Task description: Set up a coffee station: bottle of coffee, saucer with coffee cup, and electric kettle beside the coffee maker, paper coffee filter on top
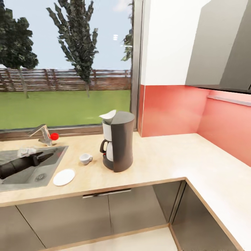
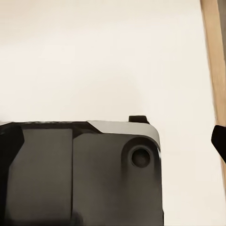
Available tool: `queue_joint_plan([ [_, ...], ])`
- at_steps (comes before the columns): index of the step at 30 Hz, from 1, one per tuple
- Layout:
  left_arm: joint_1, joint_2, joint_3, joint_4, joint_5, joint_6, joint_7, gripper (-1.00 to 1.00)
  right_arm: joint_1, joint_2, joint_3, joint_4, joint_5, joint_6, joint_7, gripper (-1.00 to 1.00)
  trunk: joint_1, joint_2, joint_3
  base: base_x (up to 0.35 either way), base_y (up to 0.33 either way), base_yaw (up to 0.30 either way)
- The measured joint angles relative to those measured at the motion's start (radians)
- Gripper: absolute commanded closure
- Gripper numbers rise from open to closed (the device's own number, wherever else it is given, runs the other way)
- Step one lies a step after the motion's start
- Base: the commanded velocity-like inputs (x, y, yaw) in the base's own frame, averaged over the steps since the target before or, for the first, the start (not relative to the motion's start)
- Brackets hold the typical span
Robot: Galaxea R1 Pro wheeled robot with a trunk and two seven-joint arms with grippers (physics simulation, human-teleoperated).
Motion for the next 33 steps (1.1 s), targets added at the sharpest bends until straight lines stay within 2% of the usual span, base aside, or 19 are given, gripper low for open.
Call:
queue_joint_plan([
  [1,0.014,0.0,0.001,0.0,0.001,-0.009,0.0,-1.0,0.0,0.0,0.0,0.0,0.0,0.0,0.0,-1.0,0.0,0.0,0.0,-0.337,0.01,0.277],
  [3,0.045,0.0,0.001,0.0,-0.001,-0.097,-0.001,-1.0,0.0,0.0,0.0,0.0,0.0,0.0,0.0,-1.0,0.0,0.0,0.0,-0.337,0.001,0.277],
  [4,0.052,0.0,0.001,0.0,-0.001,-0.115,-0.003,-1.0,0.0,0.0,0.0,0.0,0.0,0.0,0.0,-1.0,0.0,0.0,0.0,-0.338,-0.031,0.277],
  [8,0.068,-0.001,0.001,0.0,-0.001,-0.142,-0.01,-1.0,0.0,0.0,0.0,0.0,0.0,0.0,0.0,-1.0,0.0,0.0,0.0,-0.338,-0.084,0.277],
  [16,0.111,-0.003,0.0,0.0,-0.001,-0.152,-0.014,-1.0,0.0,0.0,0.0,0.0,0.0,0.0,0.0,-1.0,0.0,0.0,0.0,-0.338,-0.135,0.277],
  [18,0.137,-0.003,0.0,0.0,-0.001,-0.167,-0.014,-1.0,0.0,0.001,0.0,0.0,0.0,0.0,0.0,-1.0,0.0,0.0,0.0,-0.332,-0.125,0.277],
  [21,0.187,-0.004,0.0,0.0,0.002,-0.239,-0.013,-1.0,0.0,0.001,0.0,0.0,0.0,0.0,0.0,-1.0,0.0,0.0,0.0,-0.188,-0.062,0.277],
  [23,0.238,-0.004,0.0,0.001,0.003,-0.315,-0.01,-1.0,0.0,0.001,0.0,0.001,0.0,0.0,0.0,-1.0,0.0,0.0,0.0,-0.066,-0.022,0.277],
  [26,0.324,-0.011,0.0,0.012,0.002,-0.377,-0.005,-1.0,0.0,0.001,0.0,0.001,0.0,0.0,0.0,-1.0,-0.001,0.0,0.0,-0.017,-0.006,0.277],
  [28,0.388,-0.016,0.0,0.062,-0.002,-0.392,-0.004,-1.0,0.0,0.001,0.0,0.001,0.0,0.0,0.0,-1.0,-0.001,0.0,0.0,-0.004,-0.001,0.277],
  [29,0.416,-0.017,0.0,0.114,-0.009,-0.402,-0.004,-1.0,0.0,0.001,0.0,0.001,0.0,0.0,0.0,-1.0,-0.001,0.0,0.0,-0.002,-0.001,0.277],
  [31,0.434,-0.017,0.0,0.197,-0.02,-0.421,-0.004,-1.0,0.0,0.001,0.0,0.001,0.0,0.001,0.0,-1.0,-0.001,0.0,0.0,-0.001,0.0,0.277],
  [33,0.448,-0.017,0.0,0.403,-0.073,-0.499,0.002,-1.0,0.0,0.001,0.0,0.001,0.0,0.001,0.0,-1.0,-0.001,0.0,0.0,0.0,0.0,0.277],
])
